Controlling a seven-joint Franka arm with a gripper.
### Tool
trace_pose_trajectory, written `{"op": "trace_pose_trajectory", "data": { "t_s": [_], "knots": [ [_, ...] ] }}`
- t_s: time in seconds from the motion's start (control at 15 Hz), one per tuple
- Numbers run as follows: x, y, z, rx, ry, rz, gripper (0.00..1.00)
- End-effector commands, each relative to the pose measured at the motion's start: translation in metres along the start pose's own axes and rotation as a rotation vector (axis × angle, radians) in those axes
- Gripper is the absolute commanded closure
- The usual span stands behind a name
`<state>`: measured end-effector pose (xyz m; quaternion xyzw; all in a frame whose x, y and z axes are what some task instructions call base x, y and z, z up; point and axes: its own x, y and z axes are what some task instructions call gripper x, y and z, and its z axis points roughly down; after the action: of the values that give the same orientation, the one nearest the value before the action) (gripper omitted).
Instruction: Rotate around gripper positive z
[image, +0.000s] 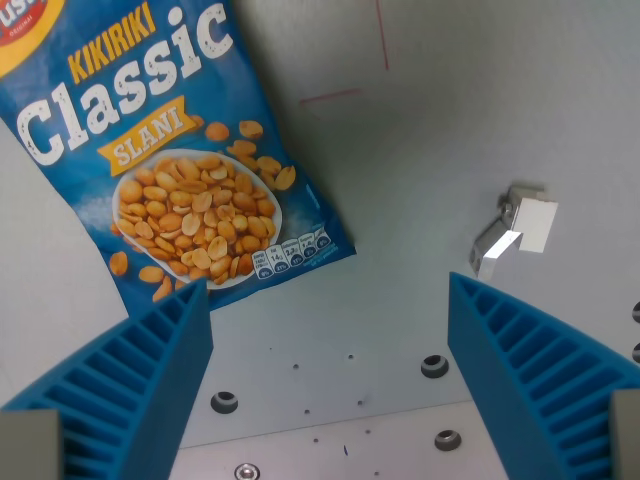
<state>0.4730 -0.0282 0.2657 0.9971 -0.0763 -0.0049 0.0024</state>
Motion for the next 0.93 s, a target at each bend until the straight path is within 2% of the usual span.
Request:
{"op": "trace_pose_trajectory", "data": {
  "t_s": [0.07, 0.93],
  "knots": [
    [0.0003, 0.0001, -0.0022, 0.001, 0.005, 0.014, 0.0],
    [0.0003, 0.0001, -0.0022, 0.001, 0.005, 0.187, 0.0]
  ]
}}
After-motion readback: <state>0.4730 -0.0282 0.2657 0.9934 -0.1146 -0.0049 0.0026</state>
